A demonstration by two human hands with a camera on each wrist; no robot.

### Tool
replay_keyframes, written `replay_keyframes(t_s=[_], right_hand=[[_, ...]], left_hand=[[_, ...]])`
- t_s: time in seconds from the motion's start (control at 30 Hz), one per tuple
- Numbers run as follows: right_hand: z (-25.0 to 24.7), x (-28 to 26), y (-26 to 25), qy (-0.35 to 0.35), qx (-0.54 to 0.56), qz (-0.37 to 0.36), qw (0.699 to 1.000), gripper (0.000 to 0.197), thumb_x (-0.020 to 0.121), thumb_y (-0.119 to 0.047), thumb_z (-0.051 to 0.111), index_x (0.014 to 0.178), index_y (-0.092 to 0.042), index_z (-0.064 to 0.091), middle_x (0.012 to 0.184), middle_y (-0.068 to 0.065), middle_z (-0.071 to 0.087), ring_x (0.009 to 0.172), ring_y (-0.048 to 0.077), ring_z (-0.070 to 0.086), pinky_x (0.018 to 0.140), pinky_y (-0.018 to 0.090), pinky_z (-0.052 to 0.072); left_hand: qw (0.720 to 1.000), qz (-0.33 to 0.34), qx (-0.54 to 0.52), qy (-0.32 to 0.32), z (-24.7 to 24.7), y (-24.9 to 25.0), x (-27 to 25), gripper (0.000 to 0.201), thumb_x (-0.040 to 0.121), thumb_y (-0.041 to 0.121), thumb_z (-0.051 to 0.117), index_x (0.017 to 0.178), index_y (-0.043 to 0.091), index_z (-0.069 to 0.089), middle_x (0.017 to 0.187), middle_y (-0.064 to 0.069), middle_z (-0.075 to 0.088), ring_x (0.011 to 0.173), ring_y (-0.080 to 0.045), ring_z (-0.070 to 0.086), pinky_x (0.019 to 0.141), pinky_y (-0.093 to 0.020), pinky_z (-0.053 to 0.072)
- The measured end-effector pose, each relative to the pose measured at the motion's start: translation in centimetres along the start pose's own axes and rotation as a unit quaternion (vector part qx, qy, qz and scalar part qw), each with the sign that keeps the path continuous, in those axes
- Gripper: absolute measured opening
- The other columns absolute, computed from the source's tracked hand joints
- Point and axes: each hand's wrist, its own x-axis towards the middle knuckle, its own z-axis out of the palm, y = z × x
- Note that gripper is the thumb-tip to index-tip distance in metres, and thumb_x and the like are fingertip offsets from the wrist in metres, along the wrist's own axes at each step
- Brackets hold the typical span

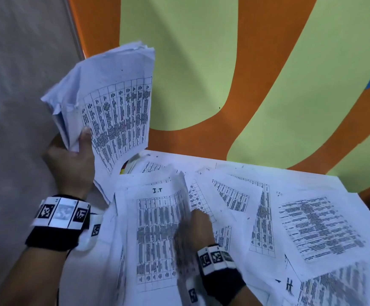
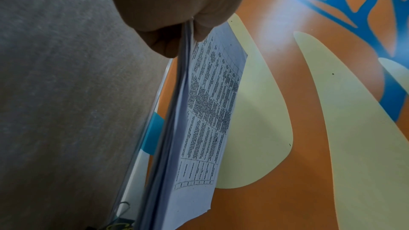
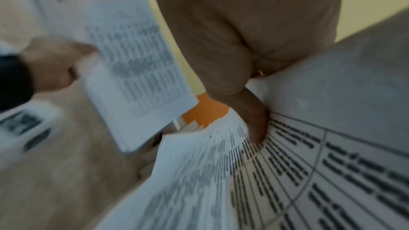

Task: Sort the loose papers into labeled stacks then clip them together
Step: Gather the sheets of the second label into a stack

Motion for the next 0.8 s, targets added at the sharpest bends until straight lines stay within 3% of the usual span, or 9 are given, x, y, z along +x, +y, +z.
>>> replay_keyframes(t_s=[0.1,0.17,0.27,0.33,0.43,0.53,0.67,0.73,0.8], right_hand=[[-4.9,0.9,2.4,0.017,0.07,-0.025,0.997,0.016,0.074,-0.016,0.068,0.079,-0.002,0.074,0.068,0.007,0.068,0.056,-0.003,0.057,0.05,0.013,0.04],[-9.1,1.0,3.9,0.055,0.139,-0.021,0.989,0.009,0.074,-0.012,0.074,0.074,-0.003,0.072,0.061,0.007,0.066,0.042,-0.005,0.053,0.044,0.015,0.041],[-15.9,0.8,6.3,0.091,0.224,-0.06,0.969,0.021,0.074,-0.01,0.079,0.075,0.005,0.066,0.058,0.015,0.062,0.049,0.014,0.052,0.052,0.028,0.042],[-19.7,0.0,7.2,0.099,0.277,-0.084,0.952,0.038,0.065,-0.024,0.084,0.076,0.006,0.063,0.058,0.018,0.061,0.053,0.016,0.053,0.053,0.029,0.043],[-23.0,-0.2,7.7,0.047,0.338,-0.088,0.936,0.046,0.054,-0.042,0.084,0.068,-0.005,0.06,0.052,-0.005,0.057,0.055,0.015,0.05,0.056,0.027,0.041],[-22.8,0.8,7.6,-0.005,0.434,-0.11,0.894,0.063,0.043,-0.038,0.093,0.085,-0.002,0.063,0.077,0.01,0.061,0.078,0.02,0.056,0.073,0.032,0.05],[-21.1,1.9,6.6,-0.002,0.478,-0.109,0.871,0.013,0.081,-0.003,0.068,0.076,-0.007,0.056,0.058,-0.009,0.059,0.061,0.008,0.052,0.054,0.011,0.046],[-20.1,2.5,6.9,0.013,0.463,-0.097,0.881,0.007,0.088,-0.001,0.061,0.083,-0.006,0.061,0.06,-0.01,0.062,0.063,0.008,0.055,0.054,0.011,0.046],[-19.4,2.3,6.9,0.012,0.443,-0.083,0.893,0.006,0.087,-0.007,0.065,0.091,-0.003,0.064,0.07,-0.005,0.066,0.07,0.012,0.057,0.057,0.012,0.047]], left_hand=[[1.0,-0.013,-0.013,-0.019,0.5,0.3,-0.4,0.042,0.086,0.038,0.066,0.099,-0.002,0.069,0.099,0.0,0.065,0.088,-0.007,0.064,0.075,-0.027,0.052],[0.999,-0.026,0.003,-0.025,0.8,0.4,-0.6,0.031,0.086,0.033,0.067,0.091,0.003,0.067,0.097,-0.001,0.061,0.084,-0.001,0.059,0.068,-0.016,0.048],[0.997,-0.057,0.005,-0.044,1.6,1.4,-0.9,0.025,0.086,0.03,0.068,0.081,0.009,0.056,0.09,-0.004,0.059,0.084,-0.012,0.057,0.067,-0.022,0.044],[0.993,-0.082,-0.025,-0.084,2.6,1.7,-1.3,0.022,0.086,0.029,0.069,0.082,0.01,0.059,0.088,-0.003,0.062,0.078,-0.013,0.059,0.072,-0.026,0.044],[0.979,-0.11,-0.046,-0.165,4.6,1.2,-2.2,0.035,0.08,0.044,0.071,0.079,0.011,0.06,0.075,-0.002,0.059,0.064,-0.015,0.054,0.066,-0.031,0.044],[0.965,-0.113,-0.058,-0.229,6.6,1.8,-3.5,0.045,0.074,0.056,0.071,0.073,0.014,0.056,0.072,-0.005,0.051,0.065,-0.017,0.048,0.061,-0.034,0.04],[0.911,-0.162,-0.063,-0.375,8.9,2.7,-5.5,0.052,0.066,0.065,0.071,0.082,0.016,0.07,0.092,-0.006,0.067,0.084,-0.022,0.063,0.078,-0.048,0.052],[0.863,-0.191,-0.116,-0.453,9.7,3.4,-6.8,0.033,0.086,0.044,0.064,0.106,0.018,0.07,0.108,-0.003,0.072,0.101,-0.023,0.067,0.088,-0.048,0.052],[0.826,-0.251,-0.151,-0.481,9.8,4.3,-8.3,0.016,0.095,0.016,0.053,0.103,0.014,0.067,0.093,0.003,0.075,0.089,-0.02,0.069,0.078,-0.037,0.054]])
